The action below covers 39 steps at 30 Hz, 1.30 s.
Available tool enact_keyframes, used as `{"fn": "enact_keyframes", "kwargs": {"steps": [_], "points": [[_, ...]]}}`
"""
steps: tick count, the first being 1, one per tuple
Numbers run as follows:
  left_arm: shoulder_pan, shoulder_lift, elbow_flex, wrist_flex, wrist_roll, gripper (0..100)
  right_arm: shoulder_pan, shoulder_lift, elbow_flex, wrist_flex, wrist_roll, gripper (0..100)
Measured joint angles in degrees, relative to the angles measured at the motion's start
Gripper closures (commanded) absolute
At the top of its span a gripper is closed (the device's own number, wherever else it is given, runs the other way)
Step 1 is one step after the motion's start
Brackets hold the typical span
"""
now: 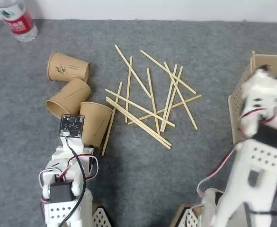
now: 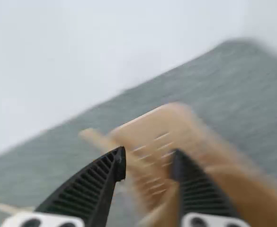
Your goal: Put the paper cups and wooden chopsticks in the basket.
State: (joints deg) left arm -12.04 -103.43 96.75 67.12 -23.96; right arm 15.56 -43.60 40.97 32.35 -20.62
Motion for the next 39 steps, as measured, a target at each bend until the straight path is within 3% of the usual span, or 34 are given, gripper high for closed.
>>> {"fn": "enact_keyframes", "kwargs": {"steps": [3, 7, 12, 17, 21, 26, 32, 39], "points": [[0.0, 0.0, 0.0, 0.0, 0.0, 87, -6.4, -6.1, 5.7, -0.5, -3.5, 85.4], [0.0, 0.0, 0.0, 0.0, 0.0, 87, -16.2, -13.5, 12.0, -0.5, -0.3, 89.4], [0.0, 0.0, 0.0, 0.0, 0.0, 87, -27.3, -18.0, 18.3, -0.5, 12.7, 80.2], [0.0, 0.0, 0.0, 0.0, 0.0, 87, -34.4, -18.3, 24.8, -0.5, 29.7, 80.1], [0.0, 0.0, 0.0, 0.0, 0.0, 87, -36.2, -18.3, 29.1, -0.5, 35.2, 80.1], [-0.5, 0.0, -0.1, 0.0, 0.2, 86, -36.3, -18.3, 34.4, -1.6, 35.6, 80.1], [-4.6, 0.0, -6.4, 1.1, 1.8, 86, -36.4, -19.6, 42.5, -11.0, 36.0, 80.1], [-4.8, 0.0, -9.8, 1.8, 2.2, 86, -32.5, -19.6, 42.1, -10.5, 36.0, 80.1]]}}
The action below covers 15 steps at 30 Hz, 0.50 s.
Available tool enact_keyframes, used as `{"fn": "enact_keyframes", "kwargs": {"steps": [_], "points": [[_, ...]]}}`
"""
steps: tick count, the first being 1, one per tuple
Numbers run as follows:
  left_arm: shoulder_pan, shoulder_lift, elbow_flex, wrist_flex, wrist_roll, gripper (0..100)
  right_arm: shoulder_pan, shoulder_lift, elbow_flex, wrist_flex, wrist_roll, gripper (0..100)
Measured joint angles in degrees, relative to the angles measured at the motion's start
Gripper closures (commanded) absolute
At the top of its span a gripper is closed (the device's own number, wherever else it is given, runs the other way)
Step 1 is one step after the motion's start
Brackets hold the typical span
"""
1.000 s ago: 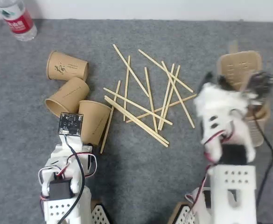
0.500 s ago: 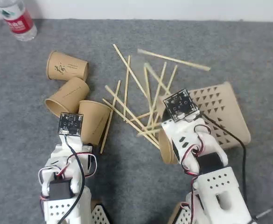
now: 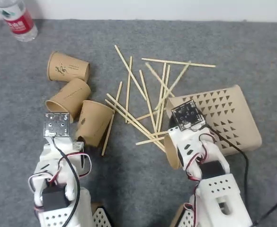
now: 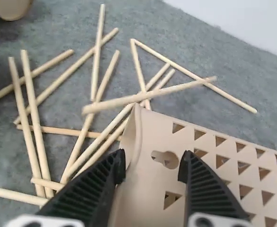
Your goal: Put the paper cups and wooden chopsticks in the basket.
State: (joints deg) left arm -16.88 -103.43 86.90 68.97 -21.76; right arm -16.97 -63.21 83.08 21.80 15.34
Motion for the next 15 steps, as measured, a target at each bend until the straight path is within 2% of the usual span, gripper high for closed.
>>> {"fn": "enact_keyframes", "kwargs": {"steps": [5, 8, 12, 15], "points": [[0.0, 0.0, 4.2, -1.3, 1.5, 86, 0.4, 0.0, -4.5, 5.1, 0.0, 80.1], [-0.6, 0.0, 7.3, -5.5, 3.3, 86, 0.4, 0.0, -10.6, 10.9, 0.0, 79.9], [-0.6, 0.0, 9.2, -6.0, 3.6, 86, 0.4, 0.0, -20.0, 18.8, 0.0, 79.5], [-0.4, 0.0, 9.5, -6.1, 3.7, 86, 0.3, 0.1, -25.9, 23.7, 0.1, 73.8]]}}
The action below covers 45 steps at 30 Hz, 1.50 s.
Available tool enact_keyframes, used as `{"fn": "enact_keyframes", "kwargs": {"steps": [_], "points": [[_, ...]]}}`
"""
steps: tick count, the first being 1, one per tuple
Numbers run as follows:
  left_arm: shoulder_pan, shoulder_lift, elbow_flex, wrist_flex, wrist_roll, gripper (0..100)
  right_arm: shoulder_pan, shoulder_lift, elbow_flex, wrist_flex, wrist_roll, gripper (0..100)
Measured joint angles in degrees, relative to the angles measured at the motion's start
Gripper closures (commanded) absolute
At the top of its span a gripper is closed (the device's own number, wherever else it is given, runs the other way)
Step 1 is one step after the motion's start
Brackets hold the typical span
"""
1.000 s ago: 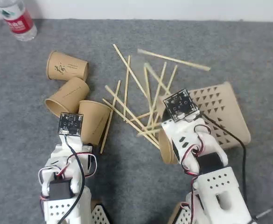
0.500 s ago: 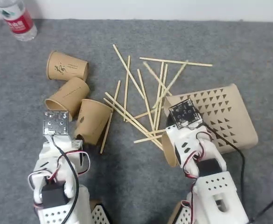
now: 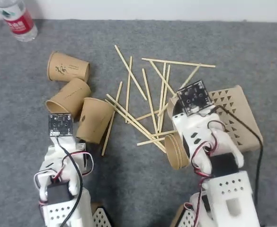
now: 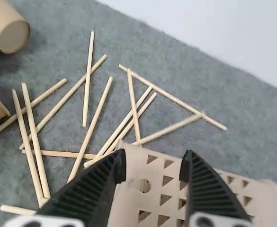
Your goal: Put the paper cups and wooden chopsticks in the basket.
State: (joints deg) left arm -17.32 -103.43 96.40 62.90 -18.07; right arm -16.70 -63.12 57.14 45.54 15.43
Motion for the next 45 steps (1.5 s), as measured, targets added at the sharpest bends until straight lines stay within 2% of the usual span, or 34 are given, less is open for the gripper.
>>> {"fn": "enact_keyframes", "kwargs": {"steps": [4, 9, 18, 27, 30, 32, 34, 39, 45], "points": [[0.0, 0.0, 0.1, 0.0, 0.0, 86, 0.0, 4.0, -6.6, 6.4, 0.1, 71.2], [0.0, 0.0, 0.3, 0.0, 0.0, 86, -0.4, 18.1, -14.4, 12.1, 0.1, 71.2], [0.0, 0.0, 0.4, 0.0, 0.0, 86, -5.4, 41.9, -25.3, 13.6, -5.1, 71.2], [0.0, 0.0, 0.4, 0.0, 0.0, 86, -3.3, 45.8, -26.7, 13.6, -5.3, 71.8], [0.0, 0.0, 0.4, 0.0, 0.0, 87, -3.5, 45.8, -28.1, 14.2, -4.7, 82.7], [0.0, 0.0, 0.4, 0.0, 0.0, 87, -6.3, 45.7, -29.4, 15.1, -2.7, 92.3], [0.0, 0.0, 0.4, 0.0, 0.0, 87, -10.0, 45.3, -30.4, 15.8, -1.0, 96.8], [0.0, 0.0, 0.4, 0.0, 0.0, 87, -18.1, 44.6, -30.8, 16.0, 2.1, 90.1], [0.0, 0.0, 0.4, 0.0, 0.0, 87, -17.8, 50.4, -30.8, 16.0, 2.6, 88.7]]}}
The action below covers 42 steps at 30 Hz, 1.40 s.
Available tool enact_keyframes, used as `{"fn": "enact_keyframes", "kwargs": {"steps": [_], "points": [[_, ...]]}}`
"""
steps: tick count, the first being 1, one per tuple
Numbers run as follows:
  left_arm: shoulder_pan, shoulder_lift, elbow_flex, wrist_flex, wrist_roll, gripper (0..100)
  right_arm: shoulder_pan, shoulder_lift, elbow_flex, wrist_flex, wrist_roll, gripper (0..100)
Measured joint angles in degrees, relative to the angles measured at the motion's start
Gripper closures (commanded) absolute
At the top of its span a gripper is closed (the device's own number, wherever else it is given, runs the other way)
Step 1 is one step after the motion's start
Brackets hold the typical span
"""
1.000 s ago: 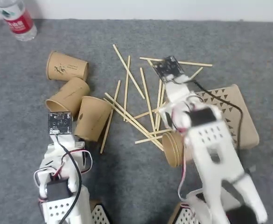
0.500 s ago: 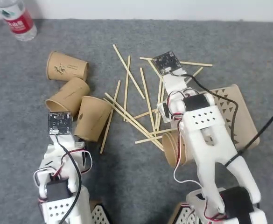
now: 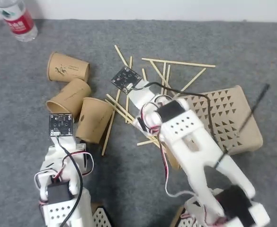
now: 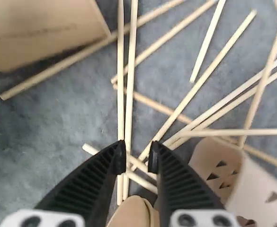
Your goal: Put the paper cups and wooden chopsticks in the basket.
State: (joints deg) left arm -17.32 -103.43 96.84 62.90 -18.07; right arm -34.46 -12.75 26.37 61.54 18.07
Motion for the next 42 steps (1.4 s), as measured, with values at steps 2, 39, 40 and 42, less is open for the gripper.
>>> {"fn": "enact_keyframes", "kwargs": {"steps": [2, 39, 40, 42], "points": [[0.0, 0.0, 0.0, 0.0, 0.0, 87, 1.6, 2.8, 0.0, 0.0, 0.0, 88.7], [0.0, 0.0, 0.0, 0.0, 0.0, 87, 41.2, -3.3, -7.5, 6.9, 19.0, 87.5], [0.0, 0.0, 0.0, 0.0, 0.0, 87, 41.2, -4.0, -7.5, 7.3, 19.0, 85.3], [0.0, 0.0, 0.0, 0.0, 0.0, 87, 41.1, -5.4, -7.5, 8.0, 19.1, 77.9]]}}
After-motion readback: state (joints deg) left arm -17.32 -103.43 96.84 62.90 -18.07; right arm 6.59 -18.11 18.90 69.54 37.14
